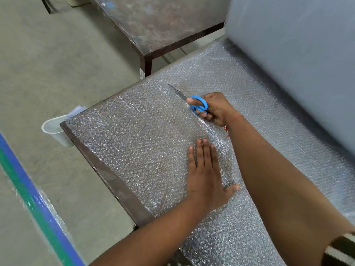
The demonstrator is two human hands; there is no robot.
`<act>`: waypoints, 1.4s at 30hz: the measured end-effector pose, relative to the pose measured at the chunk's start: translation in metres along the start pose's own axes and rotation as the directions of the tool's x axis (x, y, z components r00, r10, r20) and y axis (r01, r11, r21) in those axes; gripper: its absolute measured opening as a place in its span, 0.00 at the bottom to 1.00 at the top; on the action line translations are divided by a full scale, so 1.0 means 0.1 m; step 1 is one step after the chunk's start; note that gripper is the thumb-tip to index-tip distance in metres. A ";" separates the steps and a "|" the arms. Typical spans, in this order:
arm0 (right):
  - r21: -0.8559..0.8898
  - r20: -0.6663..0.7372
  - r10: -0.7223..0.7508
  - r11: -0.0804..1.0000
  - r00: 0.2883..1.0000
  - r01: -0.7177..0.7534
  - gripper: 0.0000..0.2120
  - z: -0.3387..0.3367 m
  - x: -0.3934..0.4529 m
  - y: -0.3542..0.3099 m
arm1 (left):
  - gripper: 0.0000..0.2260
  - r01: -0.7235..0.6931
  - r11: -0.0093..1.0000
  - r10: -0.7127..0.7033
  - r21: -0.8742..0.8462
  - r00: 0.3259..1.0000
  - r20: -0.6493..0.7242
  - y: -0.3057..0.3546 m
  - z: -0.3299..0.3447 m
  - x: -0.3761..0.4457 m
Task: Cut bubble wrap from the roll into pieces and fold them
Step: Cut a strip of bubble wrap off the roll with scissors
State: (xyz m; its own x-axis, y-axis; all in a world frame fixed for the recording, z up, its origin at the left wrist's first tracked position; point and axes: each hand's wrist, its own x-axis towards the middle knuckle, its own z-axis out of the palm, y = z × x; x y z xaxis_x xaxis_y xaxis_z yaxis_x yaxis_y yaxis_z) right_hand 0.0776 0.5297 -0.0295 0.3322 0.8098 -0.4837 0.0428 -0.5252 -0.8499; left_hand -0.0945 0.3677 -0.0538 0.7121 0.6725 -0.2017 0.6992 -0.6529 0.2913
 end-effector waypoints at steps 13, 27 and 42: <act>0.032 -0.024 -0.015 0.999 1.000 0.016 0.36 0.13 0.04 -0.10 | 0.59 -0.008 1.000 0.008 0.000 1.000 0.004 -0.02 0.00 0.00; -0.017 0.007 -0.018 1.000 1.000 0.018 0.38 0.14 0.13 -0.13 | 0.59 -0.009 1.000 0.008 0.022 0.999 0.034 -0.02 -0.03 0.00; 0.031 -0.020 -0.023 0.999 1.000 0.024 0.29 0.30 0.13 -0.24 | 0.59 -0.011 1.000 0.011 -0.017 1.000 0.027 -0.04 -0.04 -0.02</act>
State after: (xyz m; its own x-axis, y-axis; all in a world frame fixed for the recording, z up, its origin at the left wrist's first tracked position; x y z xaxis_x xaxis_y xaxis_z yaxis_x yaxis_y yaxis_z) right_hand 0.0528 0.5604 -0.0217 0.3499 0.8162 -0.4597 0.0214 -0.4976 -0.8672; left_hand -0.0987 0.3704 -0.0513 0.7214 0.6555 -0.2232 0.6902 -0.6543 0.3090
